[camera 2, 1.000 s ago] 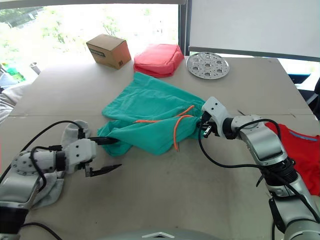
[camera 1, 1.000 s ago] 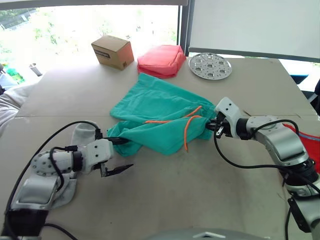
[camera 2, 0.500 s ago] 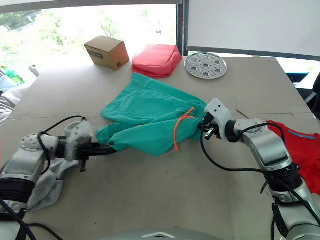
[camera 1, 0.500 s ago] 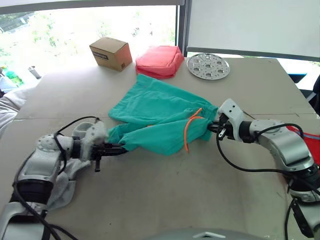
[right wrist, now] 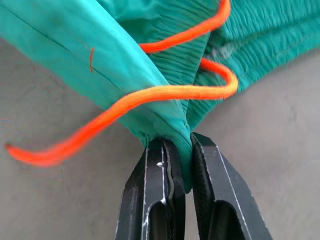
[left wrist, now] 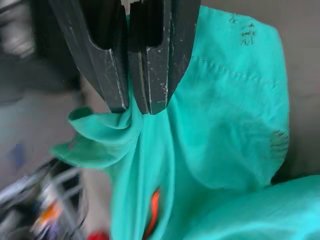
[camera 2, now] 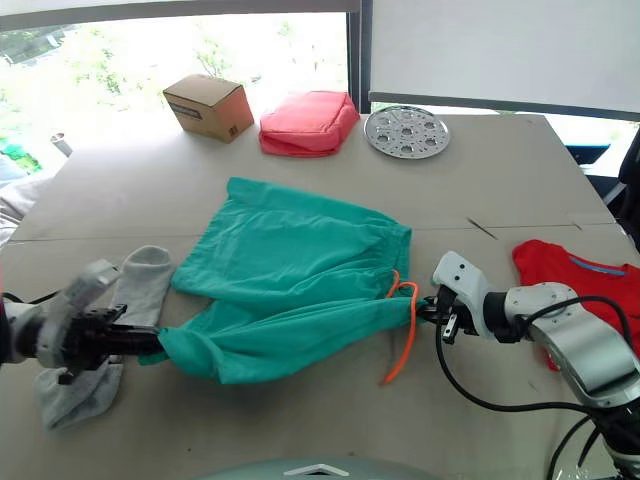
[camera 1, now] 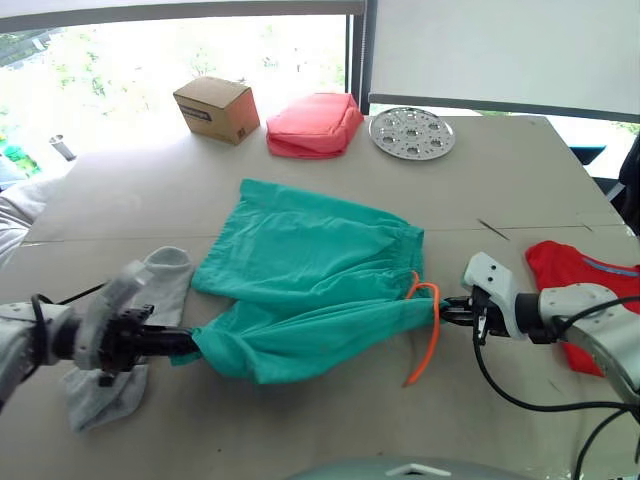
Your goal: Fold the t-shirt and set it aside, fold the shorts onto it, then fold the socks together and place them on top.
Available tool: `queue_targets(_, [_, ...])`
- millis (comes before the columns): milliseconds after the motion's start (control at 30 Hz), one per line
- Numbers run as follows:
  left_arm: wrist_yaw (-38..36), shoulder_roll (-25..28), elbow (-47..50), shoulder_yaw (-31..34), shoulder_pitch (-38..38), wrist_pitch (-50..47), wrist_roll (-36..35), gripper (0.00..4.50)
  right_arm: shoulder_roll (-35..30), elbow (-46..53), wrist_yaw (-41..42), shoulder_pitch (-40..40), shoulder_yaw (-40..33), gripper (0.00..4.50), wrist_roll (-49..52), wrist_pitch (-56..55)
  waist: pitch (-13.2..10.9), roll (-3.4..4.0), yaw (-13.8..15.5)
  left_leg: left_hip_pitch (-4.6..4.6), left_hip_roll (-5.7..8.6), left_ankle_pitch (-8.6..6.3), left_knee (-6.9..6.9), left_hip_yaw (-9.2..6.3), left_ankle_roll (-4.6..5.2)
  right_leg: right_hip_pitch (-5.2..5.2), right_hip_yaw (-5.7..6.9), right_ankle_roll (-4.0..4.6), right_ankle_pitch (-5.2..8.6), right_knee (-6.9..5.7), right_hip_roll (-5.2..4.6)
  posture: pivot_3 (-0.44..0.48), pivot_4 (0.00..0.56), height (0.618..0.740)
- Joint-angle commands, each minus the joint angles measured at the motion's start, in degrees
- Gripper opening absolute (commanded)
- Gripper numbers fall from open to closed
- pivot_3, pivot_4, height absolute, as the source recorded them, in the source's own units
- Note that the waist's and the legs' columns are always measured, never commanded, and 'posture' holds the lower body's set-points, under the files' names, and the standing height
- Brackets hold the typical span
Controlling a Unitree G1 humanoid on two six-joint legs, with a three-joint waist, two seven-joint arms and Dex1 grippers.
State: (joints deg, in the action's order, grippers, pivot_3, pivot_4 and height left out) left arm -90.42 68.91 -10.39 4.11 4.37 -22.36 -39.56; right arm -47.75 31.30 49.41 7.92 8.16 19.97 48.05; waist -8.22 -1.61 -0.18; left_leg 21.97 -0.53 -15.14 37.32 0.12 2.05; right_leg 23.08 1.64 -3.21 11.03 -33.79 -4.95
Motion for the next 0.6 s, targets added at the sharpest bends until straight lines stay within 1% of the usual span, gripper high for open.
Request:
queue_targets(33, [1.9,-1.2,0.7,5.0,1.7,3.7,2.7,0.40,-2.0,3.1,0.8,-2.5,-1.4,0.80,-1.5,-6.1,0.0,-0.20,0.5,0.06,0.01,0.00,0.01,-0.01,0.00,0.05,0.00,0.06,-0.03,-0.03,-0.01,0.000,0.150,0.739])
queue_targets(67, [1.8,-1.7,2.2,7.0,3.6,5.1,3.0,0.80,-2.4,3.8,0.8,-3.8,-1.5,1.00,-2.3,-8.0,0.0,-0.29,0.8,0.09,0.00,0.00,0.01,-0.04,0.00,0.07,0.03,0.10,-0.06,-0.02,0.00,0.000,0.150,0.739])
queue_targets(100, [2.5,-2.6,4.4,9.8,6.0,6.5,3.0,1.10,-2.7,3.9,-0.1,-5.0,-1.7,1.46,-4.2,-11.0,0.0,-0.33,1.0,0.18,-0.02,0.00,0.02,-0.05,0.00,0.15,0.06,0.18,-0.11,-0.02,0.02,0.000,0.150,0.739])
queue_targets(167, [3.8,-4.3,9.2,15.4,10.4,7.5,2.4,1.99,-3.0,3.6,-1.1,-6.8,-2.3,2.40,-6.5,-15.8,0.0,-0.30,1.1,0.27,-0.04,-0.01,0.00,-0.05,-0.01,0.27,0.06,0.19,-0.11,-0.02,0.00,0.000,0.150,0.739])
queue_targets(200, [4.7,-5.8,11.4,18.5,12.7,10.8,3.9,2.43,-3.3,3.6,-0.9,-7.7,-3.0,2.85,-7.0,-18.0,0.0,-0.29,1.0,0.29,-0.04,-0.01,0.00,-0.03,-0.01,0.29,0.06,0.19,-0.11,-0.03,-0.02,0.000,0.150,0.739])
queue_targets(267, [7.2,-8.5,14.5,23.2,15.7,15.7,7.1,2.43,-3.8,3.4,-0.5,-9.1,-4.0,2.85,-7.8,-21.2,0.1,-0.28,1.0,0.34,-0.04,-0.01,0.03,0.03,-0.02,0.33,0.01,0.18,-0.11,-0.02,-0.06,0.000,0.150,0.739])
queue_targets(300, [9.7,-10.7,15.3,24.9,15.6,20.5,9.6,2.43,-4.0,3.1,-0.4,-9.8,-4.4,2.85,-8.4,-22.7,0.1,-0.25,1.0,0.30,-0.04,-0.01,0.04,0.04,-0.02,0.31,0.00,0.18,-0.11,-0.03,-0.06,0.000,0.150,0.739])
queue_targets(367, [11.9,-14.7,18.2,27.8,16.7,26.0,11.0,2.43,-4.2,2.5,-0.3,-10.9,-5.0,2.85,-9.4,-25.5,0.1,-0.28,1.1,0.28,-0.03,0.00,0.05,0.06,-0.03,0.29,0.00,0.16,-0.10,-0.04,-0.06,0.000,0.150,0.739])
queue_targets(467, [8.9,-19.7,21.7,31.0,22.5,34.5,11.7,2.43,-4.1,1.7,0.4,-12.5,-4.9,2.85,-9.9,-28.1,0.2,-0.40,1.1,0.27,-0.03,-0.02,0.07,0.08,-0.01,0.24,0.00,0.19,-0.11,0.02,-0.07,0.000,0.150,0.739])
queue_targets(533, [5.7,-21.8,22.3,32.6,26.6,40.9,11.9,2.43,-4.3,0.8,1.3,-13.4,-4.7,2.85,-10.5,-30.4,0.2,-0.40,1.0,0.26,-0.04,-0.02,0.05,0.13,0.00,0.26,-0.03,0.20,-0.11,0.03,-0.06,0.000,0.150,0.739])
queue_targets(600, [3.4,-23.6,23.5,32.9,29.5,47.2,11.9,2.43,-4.5,0.2,2.1,-14.3,-4.5,2.85,-11.2,-33.3,0.2,-0.38,1.0,0.23,-0.07,-0.02,0.04,0.16,0.00,0.26,-0.05,0.21,-0.11,0.02,-0.03,0.000,0.150,0.739])
